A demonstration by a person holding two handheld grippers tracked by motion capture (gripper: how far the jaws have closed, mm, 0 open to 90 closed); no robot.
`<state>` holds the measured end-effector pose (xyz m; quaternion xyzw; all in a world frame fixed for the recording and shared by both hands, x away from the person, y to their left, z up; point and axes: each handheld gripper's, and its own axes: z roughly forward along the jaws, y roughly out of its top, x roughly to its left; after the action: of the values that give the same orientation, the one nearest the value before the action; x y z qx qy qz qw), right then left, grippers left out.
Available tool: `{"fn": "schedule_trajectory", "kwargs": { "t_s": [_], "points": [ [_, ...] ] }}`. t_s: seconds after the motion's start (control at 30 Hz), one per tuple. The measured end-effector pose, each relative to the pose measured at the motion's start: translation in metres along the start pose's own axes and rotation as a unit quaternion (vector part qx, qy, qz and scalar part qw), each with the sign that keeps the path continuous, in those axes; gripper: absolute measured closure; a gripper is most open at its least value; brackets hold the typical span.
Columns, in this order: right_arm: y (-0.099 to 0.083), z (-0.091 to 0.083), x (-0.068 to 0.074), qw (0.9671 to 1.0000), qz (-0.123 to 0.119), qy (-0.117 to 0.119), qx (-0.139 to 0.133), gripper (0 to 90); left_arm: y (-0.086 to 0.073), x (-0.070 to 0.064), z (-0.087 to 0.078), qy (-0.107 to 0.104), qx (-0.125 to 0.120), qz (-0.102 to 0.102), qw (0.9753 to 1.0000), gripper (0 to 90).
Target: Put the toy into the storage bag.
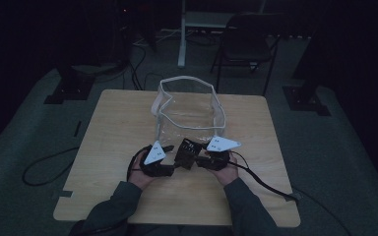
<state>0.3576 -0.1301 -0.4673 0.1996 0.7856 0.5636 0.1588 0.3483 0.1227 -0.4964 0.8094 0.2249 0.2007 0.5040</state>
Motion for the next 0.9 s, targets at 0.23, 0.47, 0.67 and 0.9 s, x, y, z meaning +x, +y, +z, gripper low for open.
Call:
{"fn": "schedule_trajectory", "kwargs": {
  "t_s": [0.23, 0.47, 0.67, 0.9],
  "points": [
    [0.005, -0.008, 0.000, 0.9999, 0.000, -0.012, -0.006, 58.6, -0.005, 0.013, -0.009, 0.024, 0.000, -0.017, 0.9996, 33.7],
    [0.013, -0.016, 0.001, 0.9996, 0.001, -0.022, -0.016, 58.6, -0.007, 0.021, -0.014, 0.042, 0.000, -0.023, 0.9989, 33.6],
    [0.023, -0.020, 0.006, 0.9993, -0.006, -0.031, -0.019, 58.6, -0.008, 0.025, -0.018, 0.050, -0.002, -0.029, 0.9983, 33.4],
    [0.031, -0.024, 0.010, 0.9991, -0.011, -0.034, -0.021, 58.6, -0.009, 0.028, -0.020, 0.057, 0.000, -0.032, 0.9978, 33.4]
  ]
}}
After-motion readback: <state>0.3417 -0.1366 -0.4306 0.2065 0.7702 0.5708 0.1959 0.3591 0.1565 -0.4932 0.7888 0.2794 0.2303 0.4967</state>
